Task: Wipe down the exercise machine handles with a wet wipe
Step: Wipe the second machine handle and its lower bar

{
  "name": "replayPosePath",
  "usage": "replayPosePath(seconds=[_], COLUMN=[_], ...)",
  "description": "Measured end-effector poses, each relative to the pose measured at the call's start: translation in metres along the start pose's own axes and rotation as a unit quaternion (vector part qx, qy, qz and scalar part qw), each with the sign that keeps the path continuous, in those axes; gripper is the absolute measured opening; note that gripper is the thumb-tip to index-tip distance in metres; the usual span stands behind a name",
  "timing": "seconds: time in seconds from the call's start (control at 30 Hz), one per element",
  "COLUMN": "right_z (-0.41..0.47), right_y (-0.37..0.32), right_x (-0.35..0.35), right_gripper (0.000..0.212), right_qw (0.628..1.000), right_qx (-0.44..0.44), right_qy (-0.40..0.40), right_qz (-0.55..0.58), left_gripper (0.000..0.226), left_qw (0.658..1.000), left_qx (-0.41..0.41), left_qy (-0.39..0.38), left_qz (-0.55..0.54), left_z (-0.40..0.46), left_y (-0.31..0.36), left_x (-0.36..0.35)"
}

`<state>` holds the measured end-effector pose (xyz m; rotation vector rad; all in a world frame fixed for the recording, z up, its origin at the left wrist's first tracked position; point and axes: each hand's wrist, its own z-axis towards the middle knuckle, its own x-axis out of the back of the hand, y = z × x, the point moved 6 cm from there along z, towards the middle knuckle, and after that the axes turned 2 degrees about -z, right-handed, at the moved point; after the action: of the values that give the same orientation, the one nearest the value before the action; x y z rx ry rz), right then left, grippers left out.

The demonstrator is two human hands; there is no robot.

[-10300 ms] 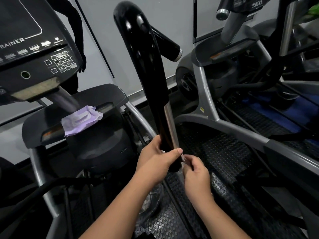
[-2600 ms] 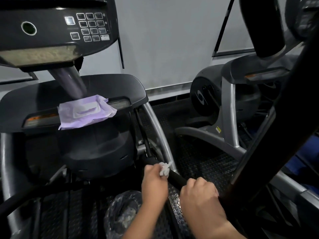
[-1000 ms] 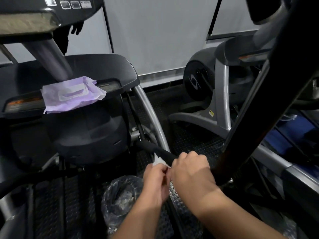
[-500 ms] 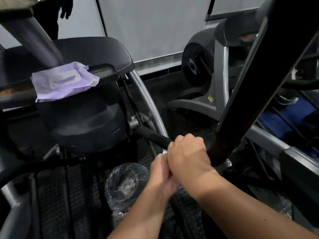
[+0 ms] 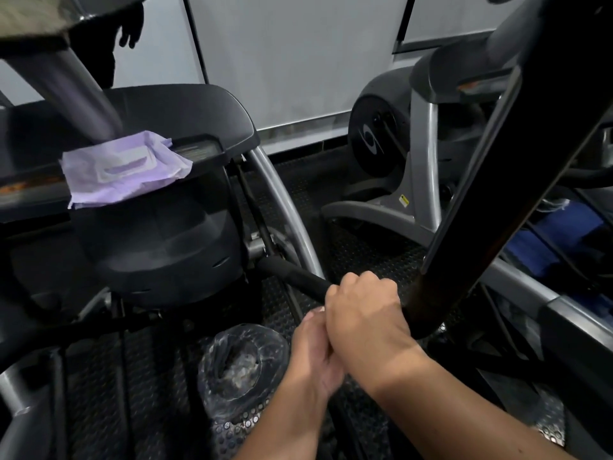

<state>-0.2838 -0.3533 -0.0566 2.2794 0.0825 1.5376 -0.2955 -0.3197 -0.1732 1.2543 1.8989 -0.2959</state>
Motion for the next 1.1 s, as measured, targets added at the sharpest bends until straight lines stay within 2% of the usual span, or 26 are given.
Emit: replayPosePath(seconds=[0.1,0.17,0.23,0.3,0.37,0.47,0.57,0.67,0.73,0.83,0.87,0.97,1.0,1.07,1.1], right_z=[0.000,0.000,0.000,0.000,0.000,0.001,0.002,0.001,0.001,0.002,0.002,0.001,0.002,0.005,0.006], right_y=[0.001,0.000,-0.001,-0.001,-0.001,-0.001,-0.002,-0.001,0.000,-0.001,-0.001,-0.001,-0.001,0.000,0.003], right_x=[0.003,0.003,0.004,0.005,0.005,0.004,0.005,0.005,0.004,0.001,0.003,0.004,0.003,0.001,0.002], right_gripper=[0.024,0.026,0.026,0.027,0.028,0.031,0.032,0.032,0.033,0.033,0.033,0.031,0.032,0.035,0.037], right_qw=[1.000,1.000,1.000,1.000,1.000,0.999,0.999,0.999,0.999,0.999,0.999,0.999,0.999,0.999,0.999], right_qx=[-0.005,-0.003,0.005,0.012,0.017,0.020,0.027,0.029,0.026,0.022,0.020,0.016,0.015,0.004,-0.008], right_qy=[-0.002,-0.006,-0.009,-0.009,-0.012,-0.024,-0.033,-0.031,-0.035,-0.039,-0.036,-0.028,-0.030,-0.034,-0.034], right_qz=[-0.002,-0.003,-0.001,-0.002,-0.009,-0.015,-0.018,-0.019,-0.016,-0.017,-0.017,-0.017,-0.017,-0.006,0.012], left_gripper=[0.012,0.006,0.018,0.019,0.016,0.014,0.012,0.018,0.022,0.024,0.026,0.032,0.032,0.028,0.024], left_qw=[1.000,0.999,0.990,0.964,0.921,0.800,0.697,0.628,0.580,0.537,0.528,0.518,0.502,0.487,0.506], left_qx=[0.013,-0.009,-0.082,-0.187,-0.277,-0.369,-0.433,-0.403,-0.386,-0.367,-0.351,-0.279,-0.267,-0.271,-0.280], left_qy=[0.016,0.037,0.103,0.167,0.204,0.213,0.177,0.195,0.139,0.041,0.045,0.132,0.129,0.063,0.025], left_qz=[0.007,0.016,0.047,0.091,0.182,0.423,0.543,0.637,0.704,0.759,0.772,0.798,0.812,0.828,0.816], left_z=[-0.003,-0.005,-0.005,-0.005,-0.009,-0.022,-0.019,-0.004,0.000,-0.001,0.001,0.012,0.011,0.007,0.004], left_y=[-0.007,-0.004,0.014,0.037,0.055,0.068,0.088,0.120,0.120,0.107,0.112,0.135,0.133,0.113,0.103], left_x=[0.000,0.002,0.012,0.022,0.022,0.008,-0.001,-0.004,-0.020,-0.042,-0.043,-0.037,-0.042,-0.057,-0.061])
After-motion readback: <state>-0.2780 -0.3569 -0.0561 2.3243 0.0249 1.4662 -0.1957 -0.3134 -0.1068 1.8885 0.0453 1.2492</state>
